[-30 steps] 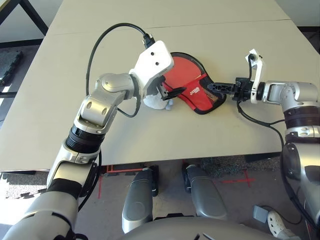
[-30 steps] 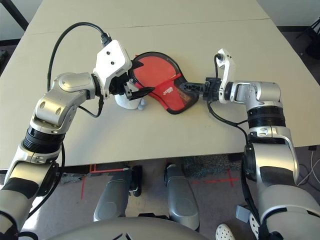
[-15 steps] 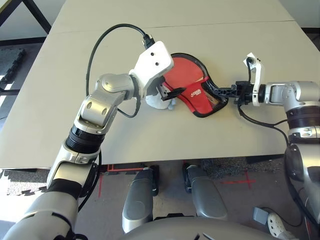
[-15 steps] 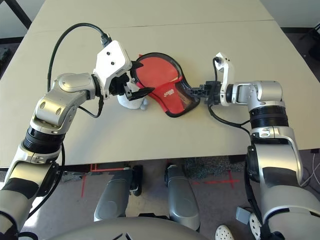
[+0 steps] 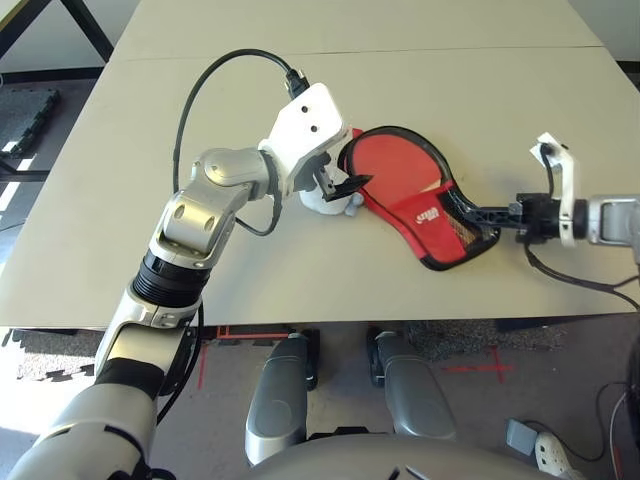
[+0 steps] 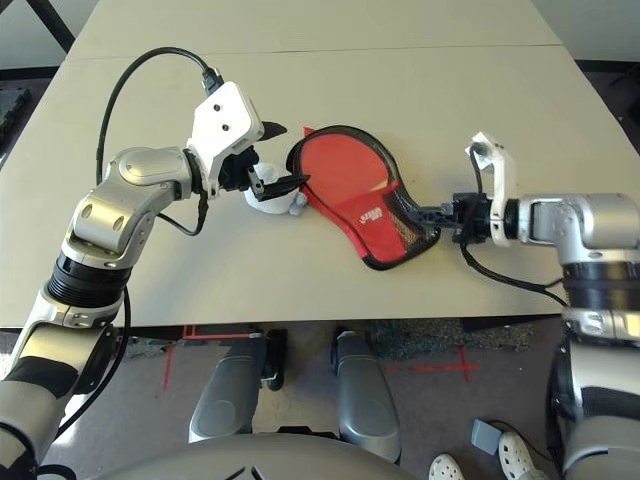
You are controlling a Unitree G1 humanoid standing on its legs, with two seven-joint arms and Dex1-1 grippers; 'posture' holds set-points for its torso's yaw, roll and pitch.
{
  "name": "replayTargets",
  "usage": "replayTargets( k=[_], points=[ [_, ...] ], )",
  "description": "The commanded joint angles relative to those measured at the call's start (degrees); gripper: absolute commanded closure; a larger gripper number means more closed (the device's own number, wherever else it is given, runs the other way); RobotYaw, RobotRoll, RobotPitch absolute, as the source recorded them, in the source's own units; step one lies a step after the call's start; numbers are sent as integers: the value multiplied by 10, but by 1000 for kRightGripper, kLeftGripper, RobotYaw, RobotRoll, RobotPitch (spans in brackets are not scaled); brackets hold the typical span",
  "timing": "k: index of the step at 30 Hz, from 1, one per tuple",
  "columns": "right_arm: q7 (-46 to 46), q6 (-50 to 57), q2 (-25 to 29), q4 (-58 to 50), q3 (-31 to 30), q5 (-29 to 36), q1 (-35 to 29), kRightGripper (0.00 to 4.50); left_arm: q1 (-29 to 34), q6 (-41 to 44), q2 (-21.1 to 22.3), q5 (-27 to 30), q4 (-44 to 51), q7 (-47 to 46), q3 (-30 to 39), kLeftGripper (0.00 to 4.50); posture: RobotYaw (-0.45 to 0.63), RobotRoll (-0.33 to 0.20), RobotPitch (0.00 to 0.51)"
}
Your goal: Store the ping-pong paddle in its case and zip it.
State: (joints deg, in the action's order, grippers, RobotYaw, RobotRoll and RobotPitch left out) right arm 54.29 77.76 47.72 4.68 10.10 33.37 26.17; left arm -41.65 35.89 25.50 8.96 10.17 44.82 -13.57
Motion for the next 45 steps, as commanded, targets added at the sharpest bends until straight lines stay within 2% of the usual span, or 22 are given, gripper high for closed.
replayTargets(
  k=[1,8,15,22,25,28,30,32,35,39,45],
  points=[
    [-15,36,14,-45,32,27,-31,4479,4,-6,-2,2,-9,3,-5,0,-3,0,250],
    [-31,56,22,-89,76,58,-103,4479,0,-15,-6,1,-21,5,-6,0,-13,0,249],
    [-52,75,-3,-135,93,94,-127,4479,-1,-23,-7,-1,-28,7,-7,0,-13,0,242],
    [-66,73,-4,-135,86,105,-128,4479,0,-25,-5,-4,-29,7,-8,0,-8,0,239],
    [-56,29,23,-112,70,86,-122,3720,2,-24,-3,-4,-27,7,-7,0,-5,0,241],
    [-18,-32,65,-96,51,75,-117,2670,4,-23,0,-3,-25,8,-6,0,-5,0,240],
    [19,-103,93,-94,34,56,-120,1887,4,-23,0,-3,-25,7,-6,0,-5,0,240],
    [68,-249,120,-62,10,-4,-108,1179,3,-23,1,-3,-25,8,-6,0,-8,0,240],
    [125,-375,130,17,-25,-52,-44,14,1,-20,6,-2,-26,9,-2,0,-11,0,238],
    [181,-484,109,118,-87,-113,48,14,1,-14,23,0,-22,12,9,0,1,0,239],
    [227,-593,30,273,-151,-185,168,14,15,8,72,15,1,26,40,0,38,0,247]
  ],
)
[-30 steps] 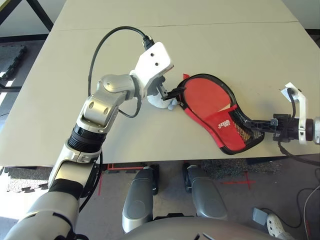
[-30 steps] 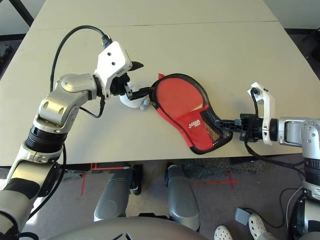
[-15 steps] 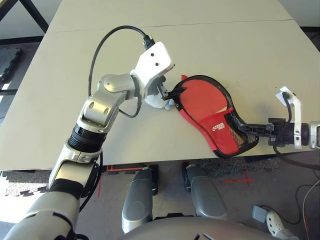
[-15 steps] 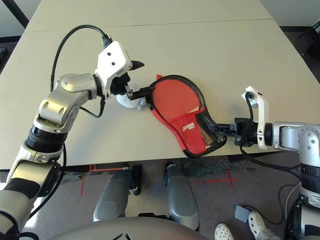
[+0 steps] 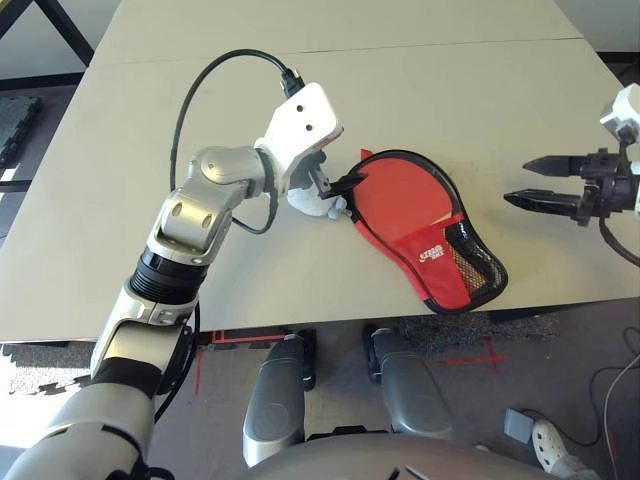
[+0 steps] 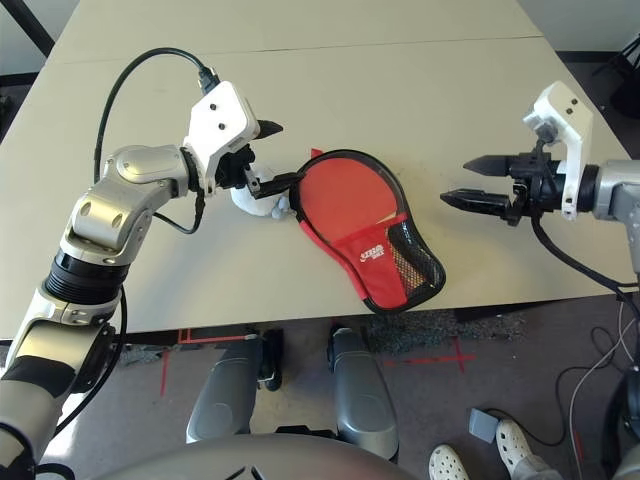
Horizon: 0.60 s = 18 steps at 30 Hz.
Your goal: Store the ping-pong paddle in its case and zip it.
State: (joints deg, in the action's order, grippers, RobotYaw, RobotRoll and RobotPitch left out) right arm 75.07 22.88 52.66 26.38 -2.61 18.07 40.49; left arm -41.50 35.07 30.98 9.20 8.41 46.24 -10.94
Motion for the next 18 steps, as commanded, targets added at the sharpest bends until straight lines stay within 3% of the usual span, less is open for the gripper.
replayTargets(
  k=[1,8,18],
  points=[
    [27,-55,-30,72,-29,-38,36,14,16,18,24,15,22,15,17,0,48,0,249],
    [60,-108,-101,142,-49,-72,84,14,50,40,69,32,48,29,35,0,83,0,254],
    [70,-167,-140,191,-80,-132,77,14,65,55,72,42,63,25,36,0,96,0,256]
  ],
)
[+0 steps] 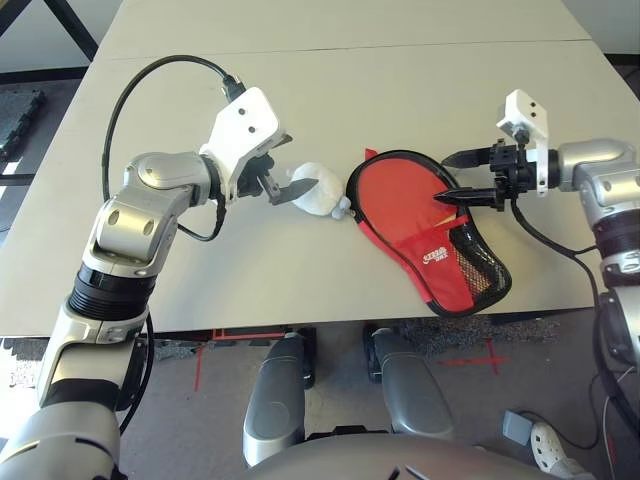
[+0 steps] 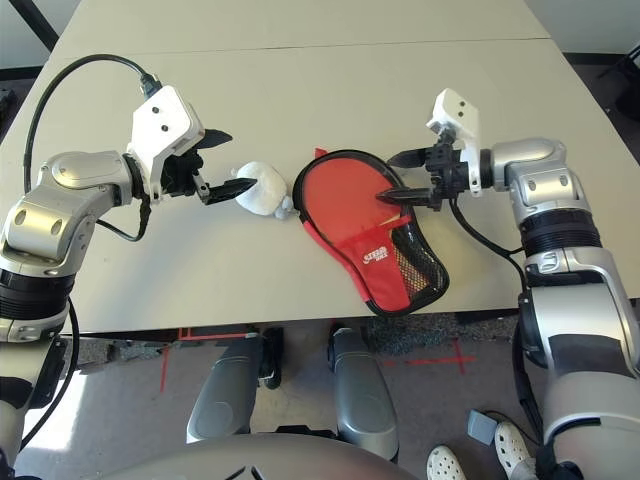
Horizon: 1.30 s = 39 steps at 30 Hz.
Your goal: Store the ping-pong paddle in its case and zip it.
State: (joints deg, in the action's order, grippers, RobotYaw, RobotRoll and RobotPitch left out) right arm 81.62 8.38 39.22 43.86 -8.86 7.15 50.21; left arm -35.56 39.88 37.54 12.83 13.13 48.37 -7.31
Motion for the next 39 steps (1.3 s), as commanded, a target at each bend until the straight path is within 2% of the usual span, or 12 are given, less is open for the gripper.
replayTargets(
  k=[1,13,26,30,37,39],
  points=[
    [4,-30,-7,24,-22,-30,-26,14,5,6,7,6,14,5,-3,0,96,0,256],
    [-19,-65,-18,56,-25,-58,-34,14,-14,-17,-13,-6,-38,14,-37,0,81,0,258],
    [-26,-60,-16,28,-22,-58,-50,14,-23,-13,-30,-56,-88,5,-89,0,62,0,259],
    [-30,-57,-16,18,-21,-57,-56,0,-13,-3,-33,-60,-78,6,-96,928,57,0,258],
    [-36,-55,-16,2,-21,-62,-69,0,-2,21,-17,-55,-46,23,-101,3551,56,0,260],
    [-38,-55,-16,-1,-22,-63,-72,0,-9,22,-7,-57,-46,31,-101,4139,56,0,260]
  ],
)
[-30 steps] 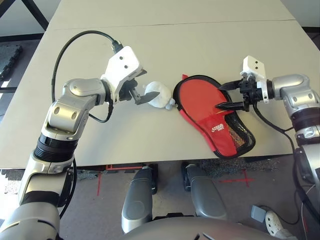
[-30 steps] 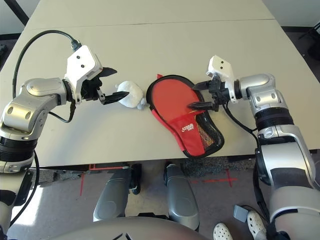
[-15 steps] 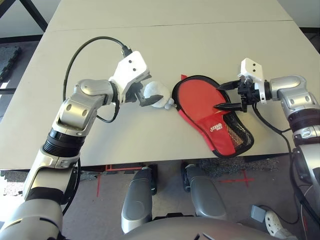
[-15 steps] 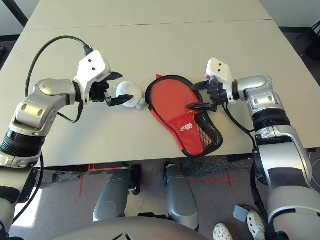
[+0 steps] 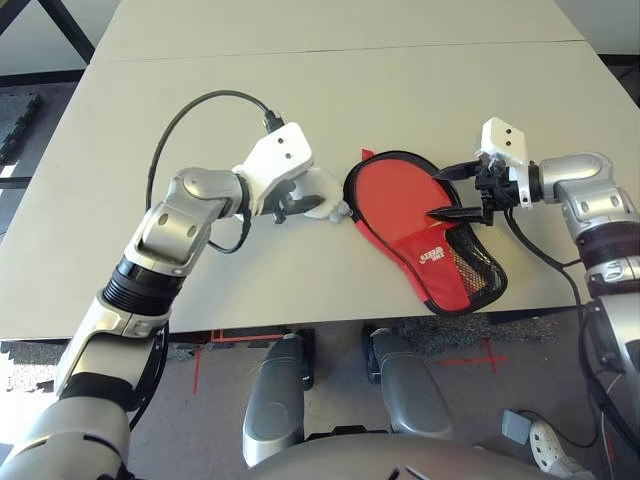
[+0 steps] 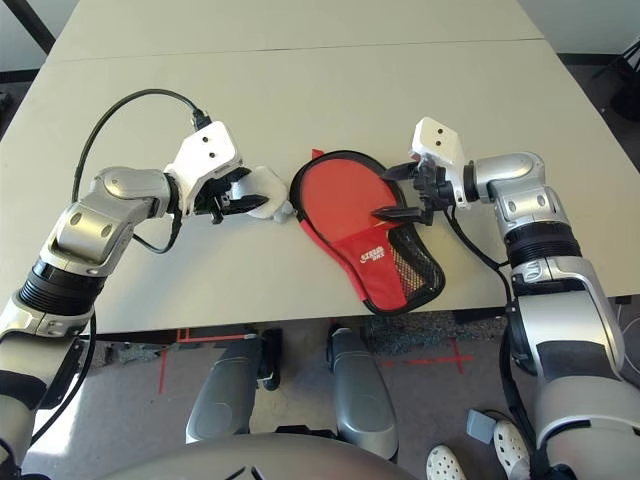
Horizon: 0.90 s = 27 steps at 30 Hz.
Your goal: Store the ping-pong paddle in its case and zip it.
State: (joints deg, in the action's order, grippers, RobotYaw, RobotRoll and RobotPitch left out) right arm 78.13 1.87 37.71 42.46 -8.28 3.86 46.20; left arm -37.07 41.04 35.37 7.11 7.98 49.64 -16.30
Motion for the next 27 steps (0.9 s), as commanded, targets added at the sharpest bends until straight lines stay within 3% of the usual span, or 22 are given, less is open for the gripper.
replayTargets(
  k=[1,9,15,20,27],
  points=[
    [-4,10,-1,12,-28,-31,-34,0,2,10,20,-1,6,24,-12,4374,56,0,260],
    [-9,14,-2,-6,-31,-32,-50,0,-67,-5,35,-23,-34,27,-3,4448,46,0,264],
    [-14,24,1,-18,-33,-35,-58,0,-136,-30,21,-39,-90,17,-2,4448,34,0,265],
    [-16,28,3,-29,-36,-36,-67,0,-184,-72,-13,-66,-173,-13,-6,4448,26,0,264],
    [-19,34,6,-57,-41,-36,-90,0,-260,-192,-96,-103,-357,-112,14,4448,11,0,268]
  ],
)
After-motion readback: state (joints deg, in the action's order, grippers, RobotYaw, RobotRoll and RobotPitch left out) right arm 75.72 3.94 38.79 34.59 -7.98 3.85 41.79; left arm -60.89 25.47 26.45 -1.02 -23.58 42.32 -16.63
